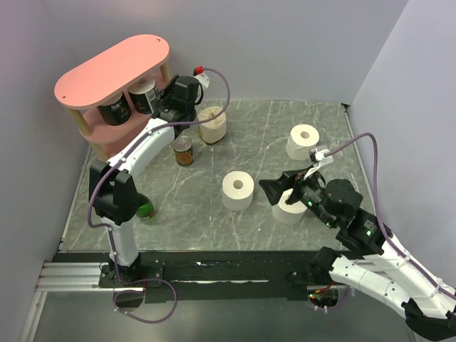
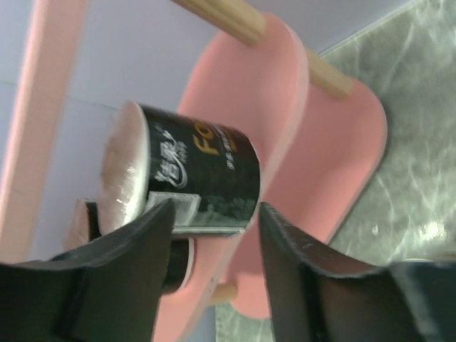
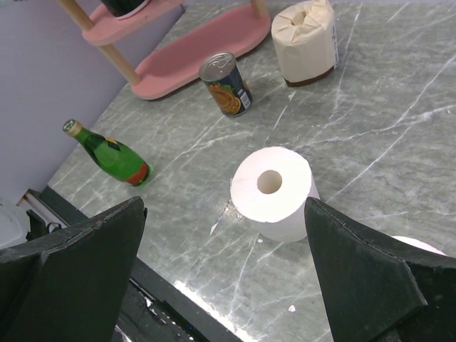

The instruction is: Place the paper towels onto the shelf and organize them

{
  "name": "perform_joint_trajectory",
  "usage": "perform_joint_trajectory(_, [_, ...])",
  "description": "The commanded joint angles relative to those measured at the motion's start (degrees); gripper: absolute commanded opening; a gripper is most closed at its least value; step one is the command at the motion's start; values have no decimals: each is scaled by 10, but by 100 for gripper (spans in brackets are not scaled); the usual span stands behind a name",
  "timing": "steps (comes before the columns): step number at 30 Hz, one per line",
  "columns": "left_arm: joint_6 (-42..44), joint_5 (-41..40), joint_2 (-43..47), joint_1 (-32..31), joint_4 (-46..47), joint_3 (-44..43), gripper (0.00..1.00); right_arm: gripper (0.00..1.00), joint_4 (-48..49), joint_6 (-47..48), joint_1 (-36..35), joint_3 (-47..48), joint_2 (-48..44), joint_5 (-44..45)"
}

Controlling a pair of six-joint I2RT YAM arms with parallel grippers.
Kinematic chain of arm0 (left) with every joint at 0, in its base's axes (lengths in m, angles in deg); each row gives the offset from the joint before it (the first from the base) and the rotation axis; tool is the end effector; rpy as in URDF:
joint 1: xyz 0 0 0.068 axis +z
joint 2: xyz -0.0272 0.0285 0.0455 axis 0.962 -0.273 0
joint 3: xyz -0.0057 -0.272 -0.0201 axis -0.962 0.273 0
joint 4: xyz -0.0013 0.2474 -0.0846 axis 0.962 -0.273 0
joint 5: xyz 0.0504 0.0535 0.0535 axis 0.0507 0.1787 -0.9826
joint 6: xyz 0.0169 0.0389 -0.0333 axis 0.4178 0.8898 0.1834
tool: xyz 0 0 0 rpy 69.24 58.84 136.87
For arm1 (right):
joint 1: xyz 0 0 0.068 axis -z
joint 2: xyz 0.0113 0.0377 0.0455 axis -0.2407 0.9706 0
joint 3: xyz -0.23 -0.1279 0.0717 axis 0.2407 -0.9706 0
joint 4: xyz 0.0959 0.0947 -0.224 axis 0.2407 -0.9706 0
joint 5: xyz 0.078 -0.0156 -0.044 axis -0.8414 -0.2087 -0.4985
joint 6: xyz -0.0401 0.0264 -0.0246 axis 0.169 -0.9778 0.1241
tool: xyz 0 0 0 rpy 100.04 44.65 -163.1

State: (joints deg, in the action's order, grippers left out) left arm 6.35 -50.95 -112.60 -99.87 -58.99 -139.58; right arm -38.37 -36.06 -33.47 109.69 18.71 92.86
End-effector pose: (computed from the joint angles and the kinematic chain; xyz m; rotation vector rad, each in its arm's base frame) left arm 0.4125 -0.1722 0.3601 0.5074 1.8562 0.8022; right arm 0.0947 0.0929 0.3683 -0.2522 1.7346 0.7224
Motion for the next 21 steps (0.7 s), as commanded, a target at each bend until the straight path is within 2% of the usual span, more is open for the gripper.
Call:
perform_joint_trajectory(1, [-44,-3,28,14,-29,11,53,99,9,1,-3,27,-20,-6])
perform_joint_trajectory(4, [-41,-5,21,18,-26,8,53,99,12,6,-4,28,-30,3])
perform_joint_trajectory(10, [3,-57,-22,29,11,-24,52,100,28,14,-4,26,-32,8])
perform_joint_trajectory(21, [26,-33,-73,53,17,-78,54,100,33,28,-3,39,-11,11])
